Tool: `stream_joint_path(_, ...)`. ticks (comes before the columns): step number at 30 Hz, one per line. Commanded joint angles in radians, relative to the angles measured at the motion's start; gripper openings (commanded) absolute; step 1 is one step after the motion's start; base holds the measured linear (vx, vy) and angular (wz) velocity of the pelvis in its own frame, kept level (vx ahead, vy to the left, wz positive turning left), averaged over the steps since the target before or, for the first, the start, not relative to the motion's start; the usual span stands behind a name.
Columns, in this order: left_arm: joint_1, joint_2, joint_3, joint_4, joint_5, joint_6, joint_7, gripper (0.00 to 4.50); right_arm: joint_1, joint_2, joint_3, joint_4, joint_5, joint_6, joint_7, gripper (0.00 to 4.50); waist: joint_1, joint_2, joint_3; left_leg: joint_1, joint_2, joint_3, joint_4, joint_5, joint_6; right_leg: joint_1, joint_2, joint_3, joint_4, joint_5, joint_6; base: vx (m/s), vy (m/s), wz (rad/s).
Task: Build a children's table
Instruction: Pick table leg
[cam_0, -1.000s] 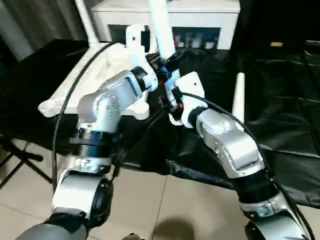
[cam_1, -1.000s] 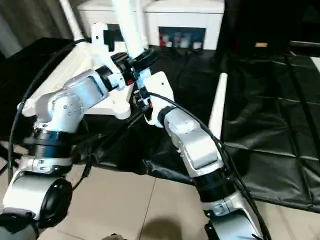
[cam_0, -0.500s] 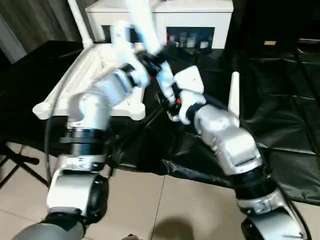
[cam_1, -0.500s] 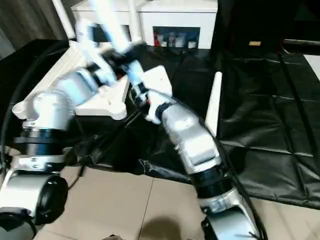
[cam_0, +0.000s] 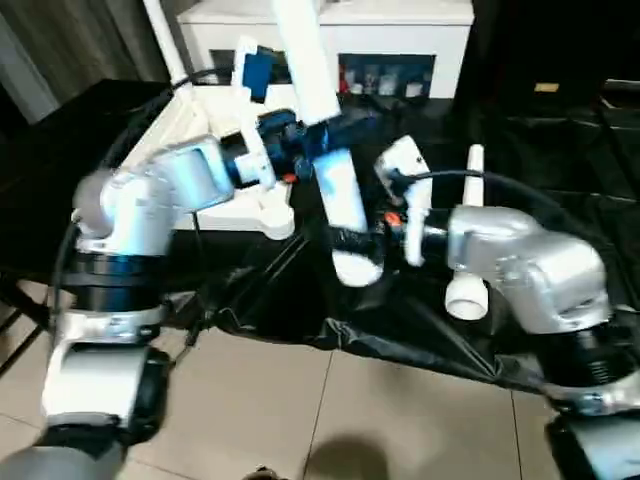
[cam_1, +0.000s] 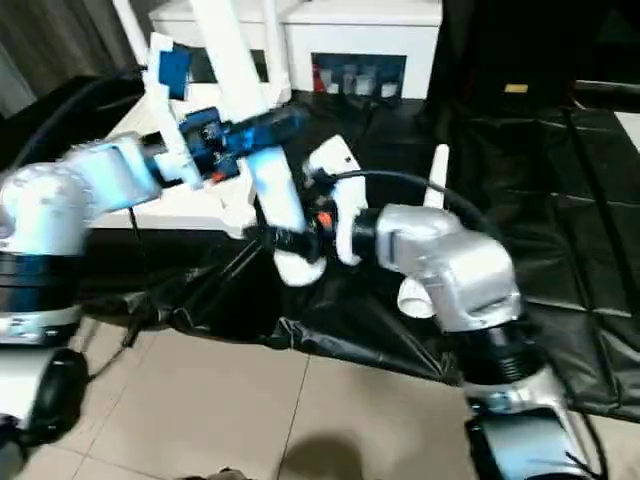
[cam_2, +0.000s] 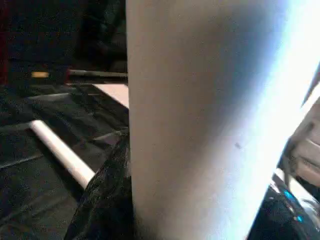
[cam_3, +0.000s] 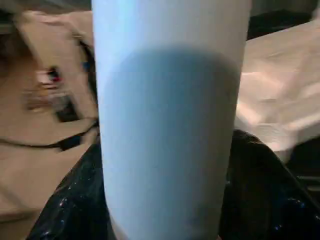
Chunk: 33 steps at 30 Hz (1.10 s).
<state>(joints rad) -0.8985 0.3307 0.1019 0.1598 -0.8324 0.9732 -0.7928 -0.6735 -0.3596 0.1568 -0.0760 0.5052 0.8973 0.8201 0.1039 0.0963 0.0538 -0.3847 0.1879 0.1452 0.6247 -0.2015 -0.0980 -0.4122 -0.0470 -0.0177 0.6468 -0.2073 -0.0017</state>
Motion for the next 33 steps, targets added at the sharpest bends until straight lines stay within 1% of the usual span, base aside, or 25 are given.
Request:
stream_joint_path(1, 0.003, 0.02, 0.002, -0.032, -0.046, 0.041, -0.058, 1.86, -0.025, -0.017, -0.049, -0.003, 0.03, 0.04, 0.014, 3.15, 0.004, -0.011, -0.075, 0.004, 0.008, 0.002, -0.059, -0.047, 0.004, 0.072, -0.056, 0.032, -0.068, -0.023, -0.218, 0.0, 0.0, 0.0)
stream_joint_path(2, 0.004, 0.025, 0.004, -0.037, -0.06, 0.053, -0.075, 1.86, -0.026, -0.022, -0.059, -0.007, 0.055, 0.059, 0.03, 3.15, 0.005, -0.011, -0.076, 0.005, 0.008, 0.002, -0.059, -0.045, 0.002, 0.071, -0.056, 0.031, -0.068, -0.021, -0.218, 0.0, 0.0, 0.0)
stream_joint_path(6, 0.011, 0.044, -0.007, -0.056, -0.081, 0.068, -0.122, 1.86, -0.024, -0.041, -0.066, -0.025, 0.105, 0.101, 0.071, 3.15, 0.01, -0.012, -0.077, 0.004, 0.01, 0.002, -0.059, -0.038, 0.002, 0.071, -0.056, 0.031, -0.067, -0.005, -0.222, 0.0, 0.0, 0.0)
stream_joint_path(8, 0.014, 0.047, -0.007, -0.066, -0.09, 0.073, -0.131, 1.86, -0.019, -0.044, -0.065, -0.037, 0.116, 0.117, 0.075, 2.78, 0.012, -0.014, -0.077, 0.004, 0.008, 0.003, -0.058, -0.031, 0.0, 0.07, -0.055, 0.031, -0.066, 0.0, -0.219, 0.0, 0.0, 0.0)
stream_joint_path(9, 0.015, 0.048, -0.006, -0.068, -0.092, 0.075, -0.134, 1.86, -0.017, -0.045, -0.064, -0.04, 0.121, 0.123, 0.075, 2.76, 0.013, -0.013, -0.077, 0.003, 0.008, 0.003, -0.058, -0.032, -0.002, 0.07, -0.056, 0.03, -0.066, -0.005, -0.219, 0.0, 0.0, 0.0)
stream_joint_path(10, 0.015, 0.048, -0.005, -0.069, -0.092, 0.076, -0.137, 1.86, -0.016, -0.046, -0.064, -0.042, 0.124, 0.127, 0.075, 2.76, 0.012, -0.013, -0.077, 0.003, 0.008, 0.003, -0.058, -0.031, -0.002, 0.071, -0.055, 0.03, -0.066, -0.006, -0.218, 0.0, 0.0, 0.0)
stream_joint_path(11, 0.015, 0.049, -0.006, -0.07, -0.091, 0.075, -0.14, 1.86, -0.015, -0.046, -0.062, -0.043, 0.124, 0.128, 0.073, 2.54, 0.012, -0.013, -0.077, 0.003, 0.008, 0.002, -0.059, -0.031, -0.004, 0.071, -0.056, 0.03, -0.067, -0.009, -0.215, 0.0, 0.0, 0.0)
stream_joint_path(12, 0.015, 0.049, -0.006, -0.071, -0.09, 0.075, -0.144, 1.86, -0.014, -0.046, -0.06, -0.044, 0.125, 0.131, 0.071, 2.54, 0.012, -0.013, -0.077, 0.003, 0.008, 0.003, -0.059, -0.033, -0.005, 0.07, -0.055, 0.03, -0.067, -0.013, -0.213, 0.0, 0.0, 0.0)
stream_joint_path(14, 0.017, 0.05, -0.005, -0.072, -0.089, 0.075, -0.151, 1.86, -0.014, -0.046, -0.058, -0.046, 0.132, 0.138, 0.062, 2.32, 0.012, -0.013, -0.077, 0.003, 0.008, 0.003, -0.059, -0.033, -0.007, 0.07, -0.056, 0.03, -0.068, -0.02, -0.21, 0.0, 0.0, 0.0)
stream_joint_path(15, 0.017, 0.05, -0.005, -0.073, -0.089, 0.075, -0.152, 1.86, -0.014, -0.046, -0.058, -0.047, 0.133, 0.139, 0.061, 2.32, 0.012, -0.013, -0.078, 0.003, 0.008, 0.003, -0.059, -0.032, -0.007, 0.071, -0.056, 0.03, -0.068, -0.019, -0.209, 0.0, 0.0, 0.0)
stream_joint_path(16, 0.02, 0.052, -0.009, -0.077, -0.083, 0.067, -0.154, 1.86, -0.014, -0.045, -0.057, -0.048, 0.129, 0.134, 0.054, 2.13, 0.012, -0.013, -0.078, 0.003, 0.008, 0.002, -0.059, -0.029, -0.008, 0.07, -0.056, 0.03, -0.067, -0.014, -0.208, 0.0, 0.0, 0.0)
stream_joint_path(19, 0.027, 0.048, -0.025, -0.076, -0.026, 0.01, -0.122, 1.86, -0.014, -0.038, -0.05, -0.047, 0.091, 0.09, 0.016, 2.04, 0.012, -0.013, -0.077, 0.001, 0.01, 0.001, -0.06, -0.03, -0.013, 0.07, -0.058, 0.03, -0.069, -0.02, -0.203, 0.0, 0.0, 0.0)
stream_joint_path(20, 0.016, 0.029, -0.02, -0.044, 0.009, -0.017, -0.064, 2.21, -0.015, -0.022, -0.048, -0.038, 0.053, 0.044, -0.024, 1.97, 0.011, -0.009, -0.077, 0.002, 0.011, 0.002, -0.059, -0.034, -0.019, 0.068, -0.058, 0.03, -0.07, -0.021, -0.199, 0.0, 0.0, 0.0)
stream_joint_path(21, 0.008, 0.019, -0.017, -0.022, 0.032, -0.037, -0.033, 2.42, -0.016, -0.008, -0.054, -0.03, 0.038, 0.026, -0.051, 1.97, 0.01, -0.01, -0.077, 0.003, 0.009, 0.003, -0.058, -0.036, -0.02, 0.069, -0.058, 0.03, -0.07, -0.02, -0.199, 0.0, 0.0, 0.0)
stream_joint_path(22, 0.0, 0.007, -0.01, 0.0, 0.051, -0.052, 0.007, 2.56, -0.018, 0.002, -0.055, -0.023, 0.019, 0.006, -0.076, 1.95, 0.01, -0.011, -0.077, 0.002, 0.008, 0.003, -0.059, -0.036, -0.021, 0.07, -0.058, 0.03, -0.07, -0.02, -0.199, 0.0, 0.0, 0.0)
stream_joint_path(23, -0.014, -0.015, 0.008, 0.031, 0.075, -0.069, 0.076, 2.58, -0.02, 0.026, -0.068, -0.009, 0.006, -0.014, -0.118, 1.93, 0.008, -0.012, -0.078, 0.002, 0.007, 0.002, -0.059, -0.033, -0.027, 0.07, -0.057, 0.03, -0.071, -0.023, -0.192, 0.0, 0.0, 0.0)
stream_joint_path(24, -0.016, -0.018, 0.01, 0.034, 0.079, -0.072, 0.087, 2.58, -0.021, 0.031, -0.071, -0.007, 0.005, -0.017, -0.125, 1.93, 0.009, -0.012, -0.077, 0.003, 0.006, 0.003, -0.058, -0.035, -0.029, 0.069, -0.057, 0.03, -0.072, -0.031, -0.188, 0.0, 0.0, 0.0)
stream_joint_path(25, -0.019, -0.028, 0.015, 0.04, 0.093, -0.084, 0.119, 2.77, -0.021, 0.046, -0.084, -0.002, 0.009, -0.021, -0.142, 1.92, 0.01, -0.014, -0.079, 0.004, 0.005, 0.003, -0.059, -0.038, -0.028, 0.072, -0.057, 0.031, -0.073, -0.04, -0.185, 0.0, 0.0, 0.0)
stream_joint_path(26, -0.025, -0.041, 0.019, 0.041, 0.114, -0.101, 0.167, 2.9, -0.025, 0.062, -0.099, 0.001, 0.021, -0.017, -0.159, 1.91, 0.01, -0.007, -0.079, 0.001, 0.007, 0.001, -0.06, -0.032, -0.029, 0.072, -0.058, 0.03, -0.072, -0.028, -0.186, 0.0, 0.0, 0.0)
stream_joint_path(27, -0.025, -0.041, 0.019, 0.041, 0.114, -0.101, 0.167, 2.98, -0.025, 0.062, -0.099, 0.001, 0.021, -0.017, -0.159, 1.91, 0.009, -0.009, -0.08, 0.001, 0.007, 0.001, -0.06, -0.031, -0.029, 0.073, -0.057, 0.029, -0.071, -0.019, -0.187, 0.0, 0.0, 0.0)
stream_joint_path(28, -0.033, -0.048, 0.022, 0.048, 0.129, -0.113, 0.198, 3.02, -0.032, 0.068, -0.108, 0.004, 0.032, -0.009, -0.16, 1.91, 0.012, -0.006, -0.082, 0.001, 0.006, -0.001, -0.058, -0.024, -0.026, 0.074, -0.057, 0.029, -0.067, 0.006, -0.19, 0.0, 0.0, 0.0)
stream_joint_path(30, -0.044, -0.051, 0.027, 0.054, 0.129, -0.111, 0.211, 3.14, -0.041, 0.072, -0.121, 0.006, 0.049, 0.004, -0.156, 1.91, 0.011, -0.007, -0.082, 0.0, 0.005, -0.001, -0.057, -0.017, -0.023, 0.075, -0.055, 0.028, -0.065, 0.04, -0.194, 0.0, 0.0, 0.0)
stream_joint_path(31, -0.057, -0.051, 0.036, 0.057, 0.118, -0.101, 0.212, 3.16, -0.052, 0.072, -0.136, 0.01, 0.069, 0.021, -0.149, 1.91, 0.012, -0.008, -0.082, 0.001, 0.003, 0.0, -0.057, -0.015, -0.019, 0.075, -0.054, 0.028, -0.064, 0.052, -0.198, 0.0, 0.0, 0.0)
stream_joint_path(32, -0.084, -0.048, 0.058, 0.06, 0.085, -0.076, 0.2, 3.16, -0.076, 0.06, -0.162, 0.019, 0.102, 0.052, -0.133, 1.91, 0.013, -0.013, -0.085, 0.001, 0.0, 0.0, -0.055, -0.008, -0.015, 0.078, -0.053, 0.028, -0.06, 0.063, -0.207, 0.0, 0.0, 0.0)
stream_joint_path(33, -0.093, -0.048, 0.069, 0.059, 0.072, -0.063, 0.198, 3.16, -0.084, 0.053, -0.175, 0.023, 0.115, 0.068, -0.128, 1.91, 0.014, -0.013, -0.086, 0.0, 0.0, 0.0, -0.054, -0.003, -0.012, 0.077, -0.054, 0.028, -0.061, 0.068, -0.21, 0.0, 0.0, 0.0)
